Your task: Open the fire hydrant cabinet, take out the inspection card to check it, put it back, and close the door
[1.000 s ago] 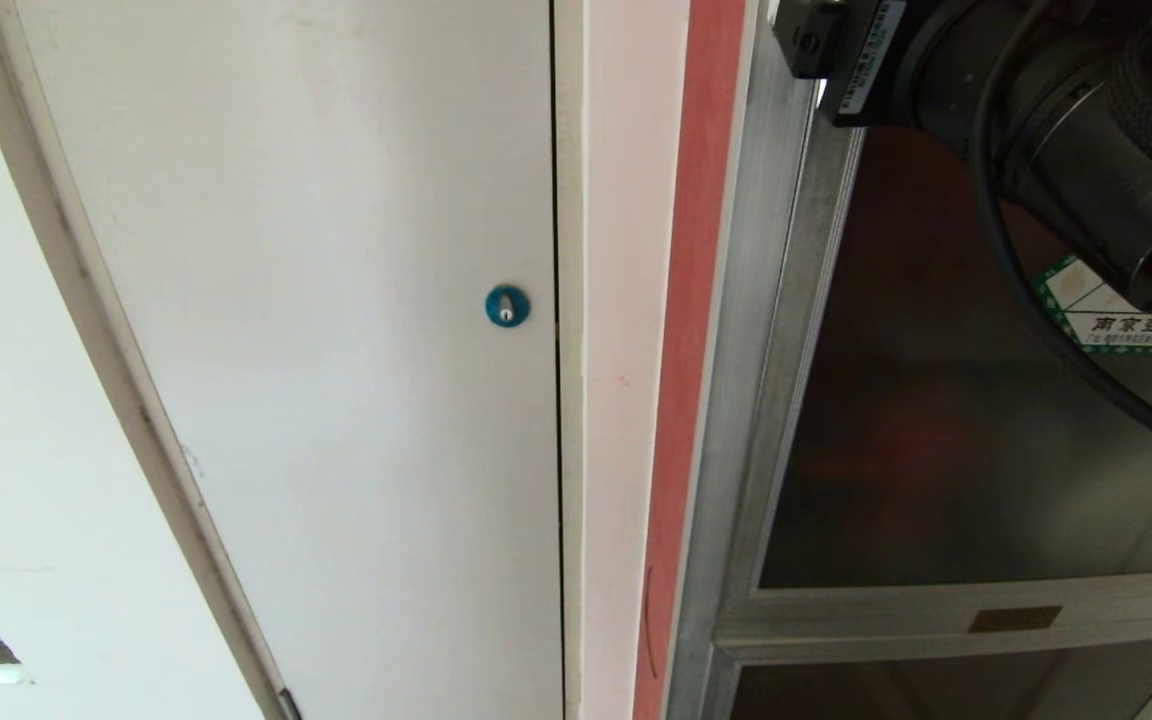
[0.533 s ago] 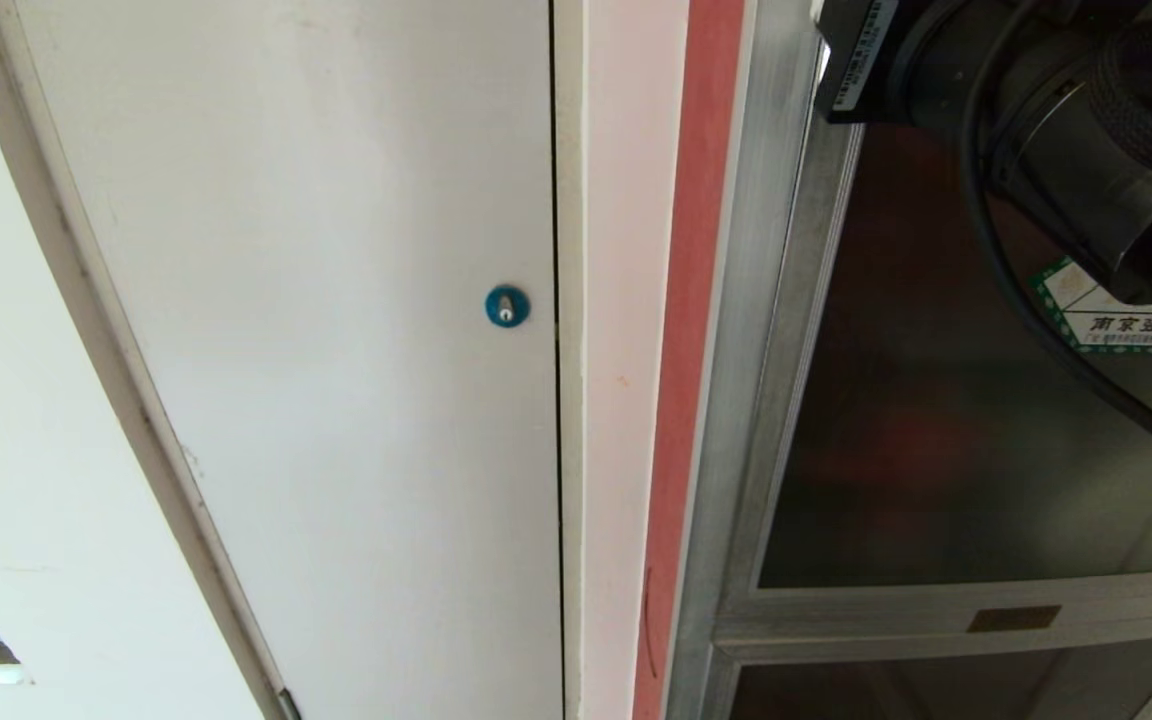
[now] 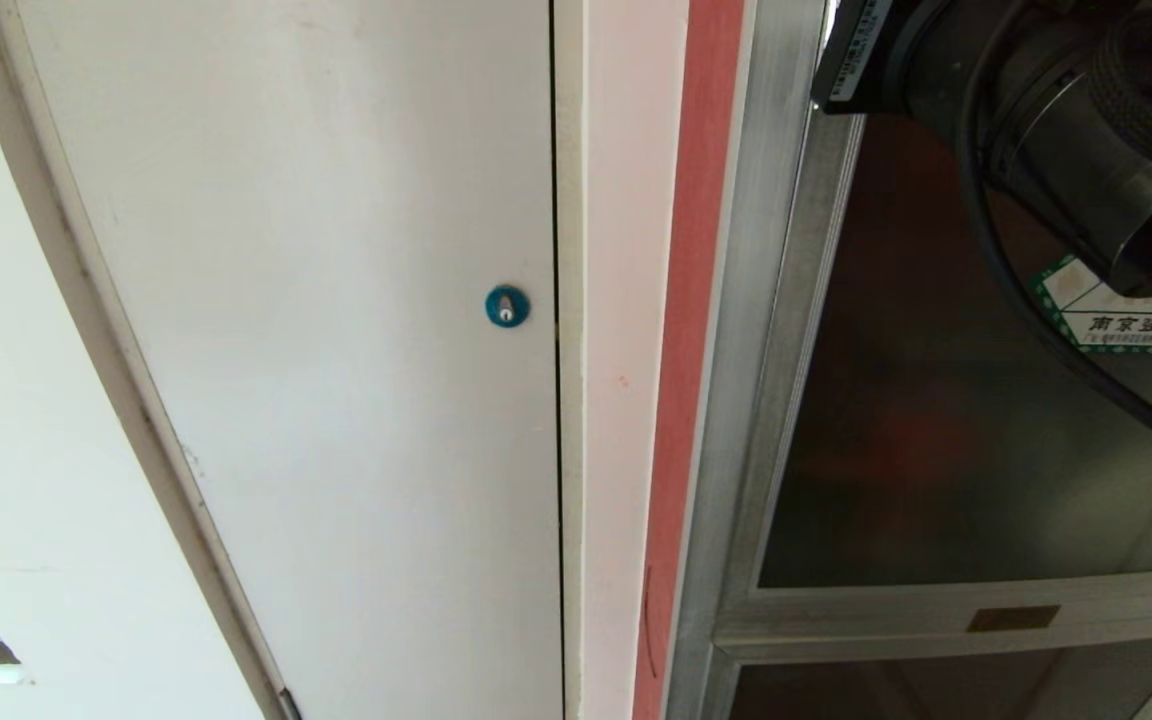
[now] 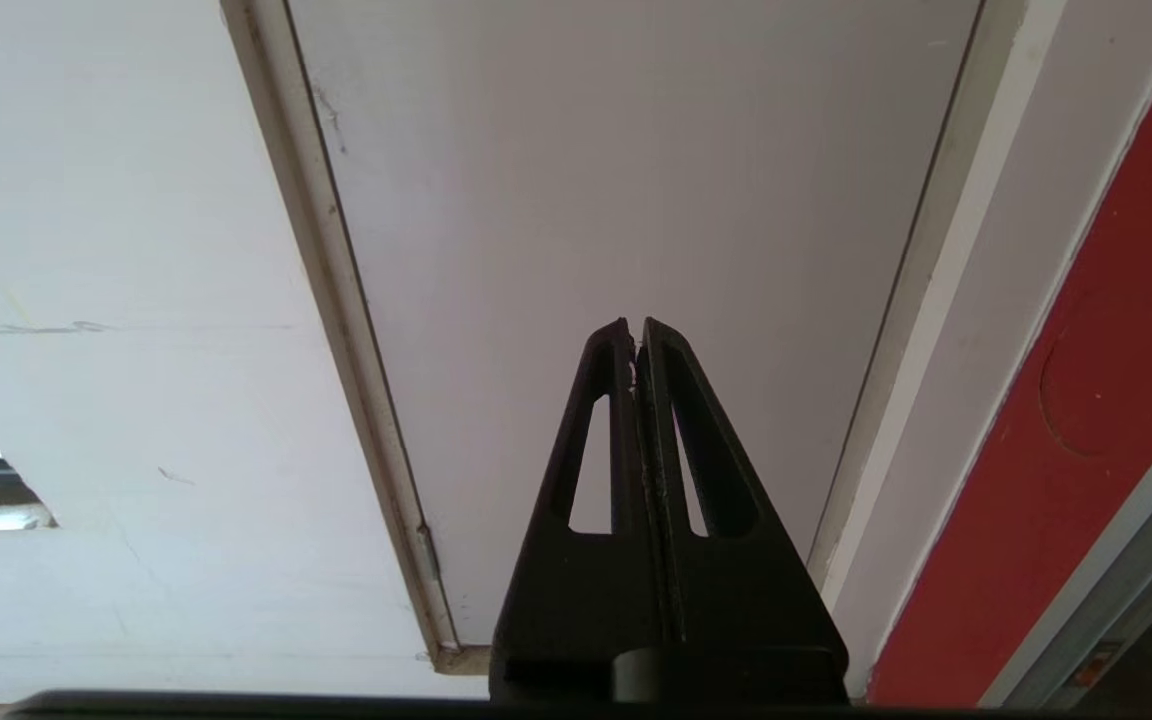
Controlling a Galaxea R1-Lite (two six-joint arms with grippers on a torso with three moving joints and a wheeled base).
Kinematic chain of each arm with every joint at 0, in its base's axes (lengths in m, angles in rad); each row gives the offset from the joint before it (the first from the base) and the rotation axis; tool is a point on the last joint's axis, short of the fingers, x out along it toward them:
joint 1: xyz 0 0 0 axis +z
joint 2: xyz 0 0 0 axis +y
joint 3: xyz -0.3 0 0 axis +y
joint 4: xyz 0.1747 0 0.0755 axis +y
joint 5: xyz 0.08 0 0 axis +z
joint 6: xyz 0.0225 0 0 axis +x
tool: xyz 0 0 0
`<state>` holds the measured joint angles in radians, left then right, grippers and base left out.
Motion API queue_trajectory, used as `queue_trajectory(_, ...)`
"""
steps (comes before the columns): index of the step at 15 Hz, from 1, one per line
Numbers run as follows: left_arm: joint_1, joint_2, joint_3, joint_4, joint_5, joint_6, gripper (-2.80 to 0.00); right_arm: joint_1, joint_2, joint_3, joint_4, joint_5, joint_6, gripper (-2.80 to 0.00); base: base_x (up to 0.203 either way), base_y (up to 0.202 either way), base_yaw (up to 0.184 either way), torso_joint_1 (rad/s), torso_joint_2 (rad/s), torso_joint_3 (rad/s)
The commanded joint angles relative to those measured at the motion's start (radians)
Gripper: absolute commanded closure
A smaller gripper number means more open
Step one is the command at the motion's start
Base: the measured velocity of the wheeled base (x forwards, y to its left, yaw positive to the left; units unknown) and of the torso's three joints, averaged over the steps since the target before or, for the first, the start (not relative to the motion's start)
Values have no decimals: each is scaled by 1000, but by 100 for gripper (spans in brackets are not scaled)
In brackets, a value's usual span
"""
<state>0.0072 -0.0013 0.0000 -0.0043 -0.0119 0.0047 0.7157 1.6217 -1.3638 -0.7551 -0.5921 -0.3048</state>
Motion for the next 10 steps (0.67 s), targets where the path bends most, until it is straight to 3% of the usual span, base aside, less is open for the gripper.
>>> queue_trajectory(1, 0, 1, 0, 0, 0, 0, 0, 2, -6, 4, -4, -3, -2, 0, 0, 0, 0, 0, 0, 0)
queue_trajectory(10, 0, 1, 0, 0, 0, 0, 0, 38, -91, 52, 0, -5, -2, 0, 0, 0, 0, 0, 0, 0)
